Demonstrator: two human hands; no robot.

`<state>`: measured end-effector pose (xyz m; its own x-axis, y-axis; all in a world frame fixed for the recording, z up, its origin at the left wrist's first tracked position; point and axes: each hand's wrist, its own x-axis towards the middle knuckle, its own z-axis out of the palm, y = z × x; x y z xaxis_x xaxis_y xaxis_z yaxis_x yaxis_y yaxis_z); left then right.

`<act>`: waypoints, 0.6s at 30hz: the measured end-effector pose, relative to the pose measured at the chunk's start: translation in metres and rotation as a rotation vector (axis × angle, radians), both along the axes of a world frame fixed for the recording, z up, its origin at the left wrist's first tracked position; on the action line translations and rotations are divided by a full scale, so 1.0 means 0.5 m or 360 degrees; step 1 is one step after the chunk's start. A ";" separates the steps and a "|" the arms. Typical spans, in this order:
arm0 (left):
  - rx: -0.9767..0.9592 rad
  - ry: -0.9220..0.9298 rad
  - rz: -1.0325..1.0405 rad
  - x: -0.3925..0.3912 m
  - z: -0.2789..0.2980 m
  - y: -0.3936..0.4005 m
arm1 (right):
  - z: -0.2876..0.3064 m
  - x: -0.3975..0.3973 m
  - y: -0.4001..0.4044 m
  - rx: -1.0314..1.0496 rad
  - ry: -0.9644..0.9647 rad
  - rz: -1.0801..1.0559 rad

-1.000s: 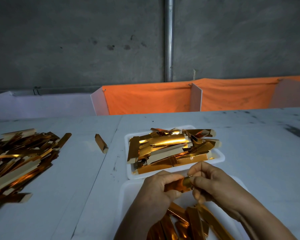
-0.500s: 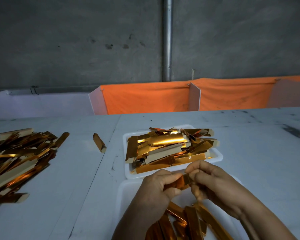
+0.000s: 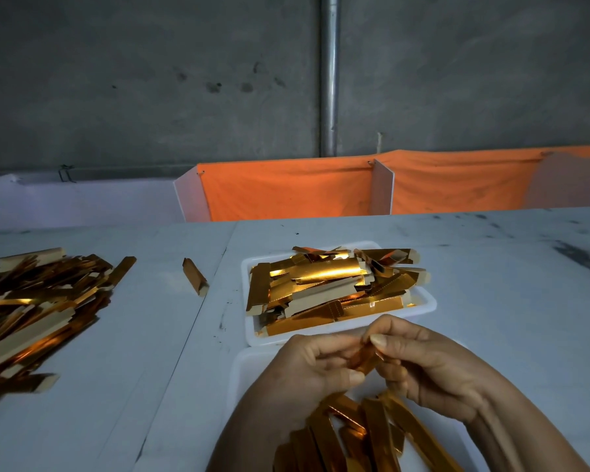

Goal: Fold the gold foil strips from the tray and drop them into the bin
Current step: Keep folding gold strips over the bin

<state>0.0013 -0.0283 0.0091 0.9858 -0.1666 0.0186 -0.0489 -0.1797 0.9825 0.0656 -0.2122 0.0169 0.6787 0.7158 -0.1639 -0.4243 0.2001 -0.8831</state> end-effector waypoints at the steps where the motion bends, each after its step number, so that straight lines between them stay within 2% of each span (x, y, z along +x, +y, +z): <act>1: -0.0034 0.0014 -0.0012 0.000 0.001 0.001 | -0.002 -0.001 0.002 0.0036 0.0025 0.0011; 6: -0.0055 0.0043 0.0021 0.003 -0.001 0.001 | 0.000 -0.002 0.002 0.0093 0.0090 0.0018; 11: -0.0095 0.0093 -0.0004 -0.003 0.004 -0.005 | -0.002 -0.004 0.005 -0.0193 -0.0101 0.0043; 13: -0.0115 0.0044 0.0175 -0.003 0.008 -0.006 | -0.001 -0.006 0.004 -0.0373 -0.0180 0.0234; 15: -0.0059 -0.0055 0.0519 -0.001 0.009 -0.003 | -0.001 -0.014 0.010 -0.0618 -0.0293 0.0445; 16: -0.0027 -0.0097 0.0706 0.001 0.008 -0.001 | -0.002 -0.016 0.016 -0.0706 -0.0360 0.0447; 18: 0.0099 -0.0134 0.1033 0.008 0.003 0.002 | -0.005 -0.017 0.026 -0.0746 -0.0508 0.0215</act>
<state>0.0051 -0.0275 0.0107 0.8819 0.4585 0.1099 0.0121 -0.2550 0.9669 0.0573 -0.1993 0.0144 0.6545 0.6998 -0.2863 -0.1169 -0.2804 -0.9527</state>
